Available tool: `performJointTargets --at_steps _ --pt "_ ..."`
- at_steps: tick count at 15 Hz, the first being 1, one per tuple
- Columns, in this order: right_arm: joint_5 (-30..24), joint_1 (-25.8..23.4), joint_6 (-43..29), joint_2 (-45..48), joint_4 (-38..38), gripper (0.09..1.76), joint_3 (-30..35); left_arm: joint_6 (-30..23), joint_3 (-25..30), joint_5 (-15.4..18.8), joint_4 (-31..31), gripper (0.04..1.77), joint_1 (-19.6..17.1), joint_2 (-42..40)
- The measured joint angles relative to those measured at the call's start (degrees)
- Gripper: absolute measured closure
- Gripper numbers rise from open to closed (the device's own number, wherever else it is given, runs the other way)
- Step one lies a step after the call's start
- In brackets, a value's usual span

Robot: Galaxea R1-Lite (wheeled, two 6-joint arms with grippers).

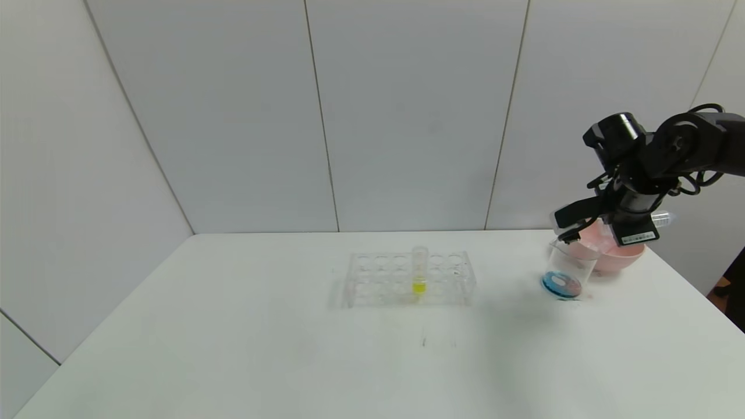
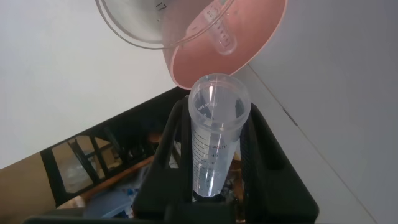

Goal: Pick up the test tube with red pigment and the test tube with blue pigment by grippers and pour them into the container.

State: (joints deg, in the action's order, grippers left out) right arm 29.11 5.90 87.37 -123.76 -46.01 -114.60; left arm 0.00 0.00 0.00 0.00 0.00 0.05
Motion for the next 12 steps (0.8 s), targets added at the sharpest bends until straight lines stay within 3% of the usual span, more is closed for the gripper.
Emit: performJointTargets --at_steps 4,12 --pt "4.5 0.8 3.0 0.2 0.9 1.35 0.0 0.0 0.0 0.0 0.0 0.05 0.0 0.0" --pt "5.0 2.0 3.6 0.4 1.2 1.35 0.0 0.0 0.0 0.0 0.0 0.05 0.0 0.0"
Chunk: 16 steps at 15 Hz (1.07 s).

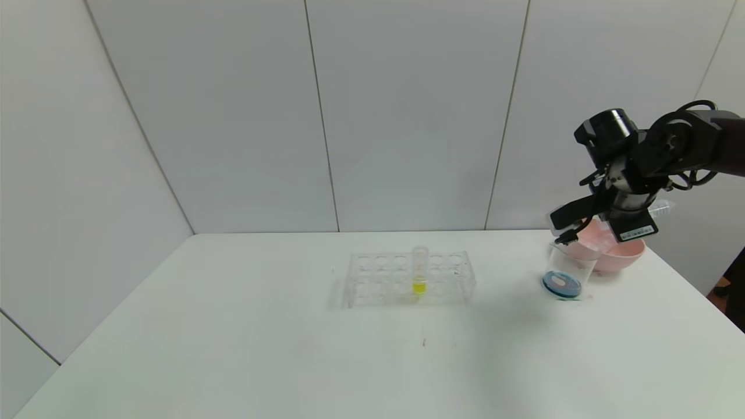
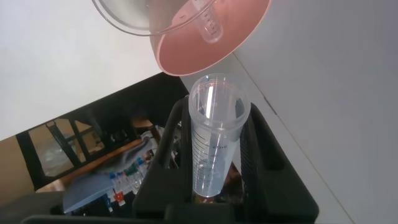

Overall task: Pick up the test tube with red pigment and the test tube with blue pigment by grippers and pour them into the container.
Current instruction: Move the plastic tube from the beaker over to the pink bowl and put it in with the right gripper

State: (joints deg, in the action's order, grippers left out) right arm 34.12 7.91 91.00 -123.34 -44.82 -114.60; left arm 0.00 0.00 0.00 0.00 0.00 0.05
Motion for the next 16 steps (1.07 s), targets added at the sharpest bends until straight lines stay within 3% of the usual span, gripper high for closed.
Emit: performJointTargets --at_steps 4,6,13,16 --pt "-0.2 0.2 -1.1 0.2 -0.1 1.35 0.0 0.0 0.0 0.0 0.0 0.05 0.0 0.0" --pt "-3.6 -0.2 -3.5 0.7 -0.5 1.35 0.0 0.0 0.0 0.0 0.0 0.05 0.0 0.0" --pt "-36.5 -6.2 -34.6 4.4 -0.2 1.35 3.8 0.0 0.0 0.0 0.0 0.05 0.0 0.0" --pt "-45.1 -8.5 -46.4 8.8 5.6 1.35 11.3 0.0 0.0 0.0 0.0 0.05 0.0 0.0"
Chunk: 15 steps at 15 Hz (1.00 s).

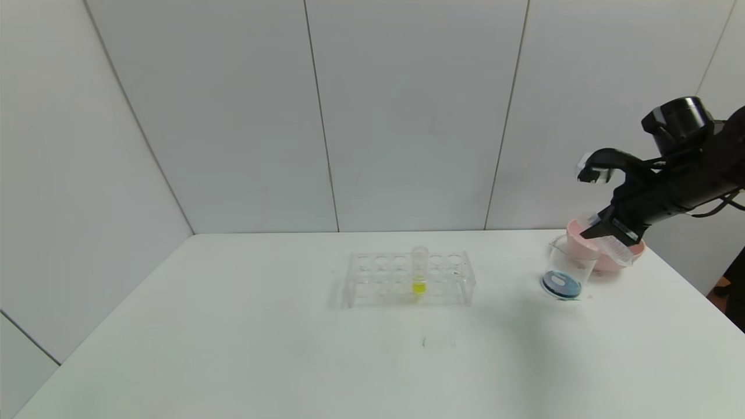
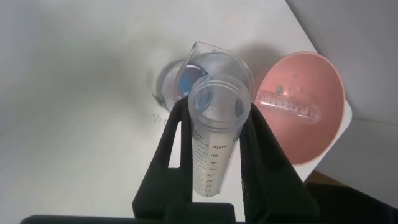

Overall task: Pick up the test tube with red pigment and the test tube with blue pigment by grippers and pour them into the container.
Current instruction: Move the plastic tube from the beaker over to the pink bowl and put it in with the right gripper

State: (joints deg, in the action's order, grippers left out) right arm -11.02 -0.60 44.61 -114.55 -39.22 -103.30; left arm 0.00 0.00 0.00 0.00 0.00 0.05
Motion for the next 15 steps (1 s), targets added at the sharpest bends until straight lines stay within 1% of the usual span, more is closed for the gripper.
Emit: performJointTargets --at_steps 2,5,7,8,9,11,13,14,15 --pt "-2.6 -0.3 -8.1 3.1 13.7 1.35 9.0 0.0 0.0 0.0 0.0 0.05 0.0 0.0" --pt "-4.4 -0.2 -19.6 7.2 42.6 1.35 25.4 0.0 0.0 0.0 0.0 0.05 0.0 0.0" --pt "-4.5 0.4 -28.5 9.9 57.8 1.35 36.1 0.0 0.0 0.0 0.0 0.05 0.0 0.0" --pt "-3.6 0.7 -32.3 11.3 62.9 1.35 40.4 0.0 0.0 0.0 0.0 0.05 0.0 0.0" --pt "-1.5 1.0 -36.9 12.8 67.8 1.35 44.3 0.0 0.0 0.0 0.0 0.05 0.0 0.0" --pt "3.8 1.5 -45.4 15.4 76.9 1.35 50.0 0.0 0.0 0.0 0.0 0.05 0.0 0.0" --pt "7.7 1.6 -48.2 16.9 84.1 1.35 54.7 0.0 0.0 0.0 0.0 0.05 0.0 0.0" --pt "8.7 1.3 -48.5 17.2 87.2 1.35 57.0 0.0 0.0 0.0 0.0 0.05 0.0 0.0" --pt "9.1 0.8 -48.3 17.4 88.7 1.35 58.6 0.0 0.0 0.0 0.0 0.05 0.0 0.0"
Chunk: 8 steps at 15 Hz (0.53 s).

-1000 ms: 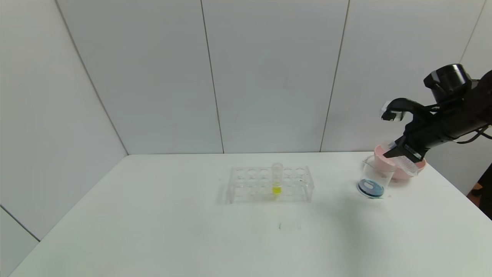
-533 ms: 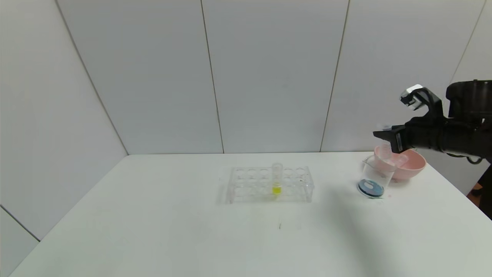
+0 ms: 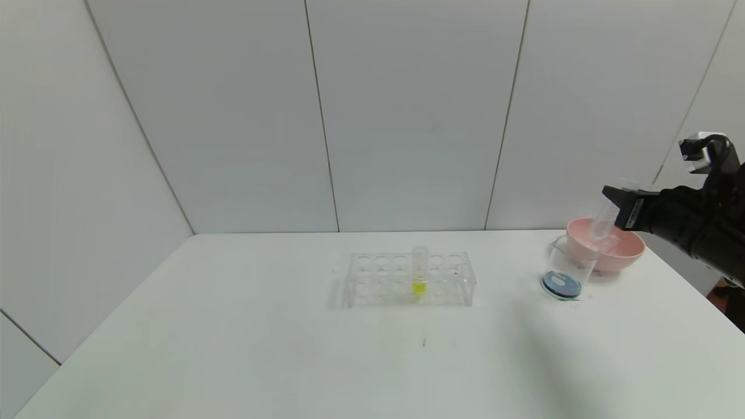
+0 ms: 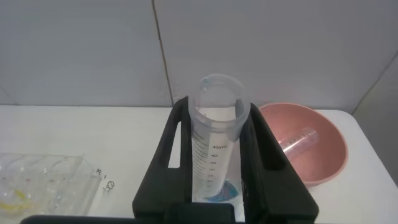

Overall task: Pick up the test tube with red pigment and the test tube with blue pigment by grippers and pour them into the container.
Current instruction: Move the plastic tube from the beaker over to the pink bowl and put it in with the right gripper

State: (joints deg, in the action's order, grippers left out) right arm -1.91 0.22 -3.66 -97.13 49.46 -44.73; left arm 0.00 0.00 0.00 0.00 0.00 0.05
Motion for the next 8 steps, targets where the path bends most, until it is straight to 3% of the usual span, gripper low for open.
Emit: performJointTargets --at_steps 8 --pt "-0.5 -2.6 3.8 -0.6 0.6 1.35 1.4 0.0 0.0 0.0 0.0 0.05 0.0 0.0"
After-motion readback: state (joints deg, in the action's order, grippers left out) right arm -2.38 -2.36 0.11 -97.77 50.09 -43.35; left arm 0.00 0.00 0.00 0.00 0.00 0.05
